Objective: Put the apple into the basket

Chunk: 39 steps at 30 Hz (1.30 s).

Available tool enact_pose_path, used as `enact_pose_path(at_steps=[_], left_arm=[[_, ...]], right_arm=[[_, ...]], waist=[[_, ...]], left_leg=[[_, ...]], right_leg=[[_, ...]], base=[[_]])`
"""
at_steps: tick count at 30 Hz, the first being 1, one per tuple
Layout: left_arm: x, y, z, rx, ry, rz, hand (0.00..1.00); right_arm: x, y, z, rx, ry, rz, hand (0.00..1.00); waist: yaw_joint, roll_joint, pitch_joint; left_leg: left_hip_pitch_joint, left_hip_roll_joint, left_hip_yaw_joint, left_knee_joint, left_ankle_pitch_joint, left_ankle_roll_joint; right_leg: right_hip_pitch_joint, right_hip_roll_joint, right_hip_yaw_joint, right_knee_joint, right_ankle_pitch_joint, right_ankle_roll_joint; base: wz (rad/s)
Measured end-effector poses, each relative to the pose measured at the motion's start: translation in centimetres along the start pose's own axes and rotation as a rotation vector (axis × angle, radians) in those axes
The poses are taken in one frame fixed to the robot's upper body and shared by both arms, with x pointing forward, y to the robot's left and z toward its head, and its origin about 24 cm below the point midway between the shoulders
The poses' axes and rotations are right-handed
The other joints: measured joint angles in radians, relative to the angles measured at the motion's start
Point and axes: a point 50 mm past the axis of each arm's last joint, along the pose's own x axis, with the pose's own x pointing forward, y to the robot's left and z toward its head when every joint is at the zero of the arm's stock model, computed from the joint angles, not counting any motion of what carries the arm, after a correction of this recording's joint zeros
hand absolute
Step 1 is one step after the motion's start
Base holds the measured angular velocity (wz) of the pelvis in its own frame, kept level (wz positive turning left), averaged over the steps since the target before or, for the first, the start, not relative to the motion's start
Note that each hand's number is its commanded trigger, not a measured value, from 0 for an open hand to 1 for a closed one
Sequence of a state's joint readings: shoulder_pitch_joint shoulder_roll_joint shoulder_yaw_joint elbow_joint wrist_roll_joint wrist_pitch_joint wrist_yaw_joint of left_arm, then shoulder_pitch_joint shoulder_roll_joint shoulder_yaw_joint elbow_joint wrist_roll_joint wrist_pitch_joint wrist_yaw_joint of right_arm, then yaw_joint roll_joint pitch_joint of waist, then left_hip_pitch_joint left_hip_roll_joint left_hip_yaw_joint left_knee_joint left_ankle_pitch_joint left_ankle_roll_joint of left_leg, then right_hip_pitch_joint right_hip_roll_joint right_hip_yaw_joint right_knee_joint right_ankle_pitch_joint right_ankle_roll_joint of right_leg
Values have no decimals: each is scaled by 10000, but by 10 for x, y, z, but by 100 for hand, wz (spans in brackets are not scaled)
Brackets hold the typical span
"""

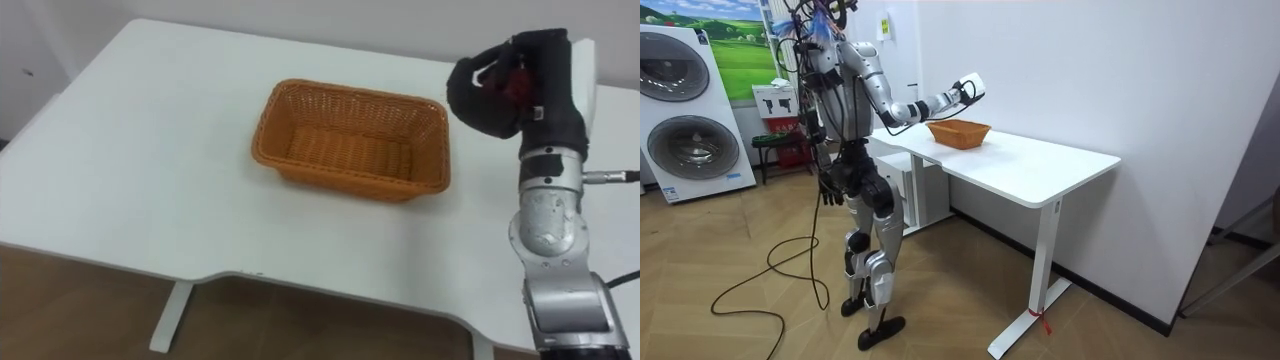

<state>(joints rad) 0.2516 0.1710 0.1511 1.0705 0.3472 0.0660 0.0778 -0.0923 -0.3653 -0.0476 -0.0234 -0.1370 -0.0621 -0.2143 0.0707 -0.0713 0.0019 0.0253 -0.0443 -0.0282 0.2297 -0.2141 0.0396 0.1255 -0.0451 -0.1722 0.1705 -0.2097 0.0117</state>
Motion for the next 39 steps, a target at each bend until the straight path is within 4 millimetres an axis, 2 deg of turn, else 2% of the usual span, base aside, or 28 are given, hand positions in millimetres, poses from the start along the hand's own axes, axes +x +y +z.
enact_pose_path(at_steps=[5, 6, 7, 16, 21, 24, 28, 32, 39], left_arm=[[1, 1, 4, -12, -88, 16, 0], [1, 1, 4, -11, -87, 16, 0], [1, 1, 4, -12, -91, 17, 0], [2, -1, 11, 138, -242, -77, 0], [3, -1, 16, 130, -343, -263, 0], [2, -2, 16, 182, -348, -320, 0], [2, -4, 15, 328, -349, -382, 0], [2, -4, 15, 330, -348, -365, 0], [2, -2, 17, 308, -415, -239, 0]], right_arm=[[-1, 9, 1, -176, -71, 706, 100], [-2, 11, 1, -243, -88, 854, 64], [-2, 11, 1, -243, -87, 895, 0], [0, 20, 6, -28, -235, 1181, 0], [11, 21, 18, 96, -721, 1115, 0], [13, 22, 20, 113, -798, 1103, 0], [16, 22, 20, 215, -788, 1104, 0], [16, 23, 12, 423, -392, 1127, 0], [14, 23, 4, 705, -7, 1113, 0]], waist=[[143, -11, -20], [184, -10, -19], [193, -10, -19], [518, -5, 3], [658, -117, 98], [718, -185, 123], [744, -189, 124], [739, -162, 133], [564, -136, 103]], left_leg=[[-32, -5, -59, 8, 0, 0], [-31, -3, -59, 21, 0, 0], [-31, -2, -60, 31, 0, 0], [16, 3, -57, 61, 3, -1], [-40, 5, -71, 41, 4, -5], [-58, -3, -108, 58, 4, -5], [-92, -9, -151, 95, 4, -5], [-121, -6, -150, 86, 4, -5], [-134, -6, -159, 82, 4, -5]], right_leg=[[0, 6, 32, -12, 0, 0], [-1, 5, 40, -16, 0, 0], [-1, 4, 41, -16, 0, 0], [40, 2, -7, -15, 0, 0], [42, 7, -59, -7, 1, -1], [39, 5, -97, -7, 2, 0], [28, 2, -153, -13, 4, 3], [9, 1, -156, -25, 3, 3], [-34, -2, -191, -33, 3, 3]], base=[[3], [0], [0], [0], [0], [4], [5], [0], [0]])
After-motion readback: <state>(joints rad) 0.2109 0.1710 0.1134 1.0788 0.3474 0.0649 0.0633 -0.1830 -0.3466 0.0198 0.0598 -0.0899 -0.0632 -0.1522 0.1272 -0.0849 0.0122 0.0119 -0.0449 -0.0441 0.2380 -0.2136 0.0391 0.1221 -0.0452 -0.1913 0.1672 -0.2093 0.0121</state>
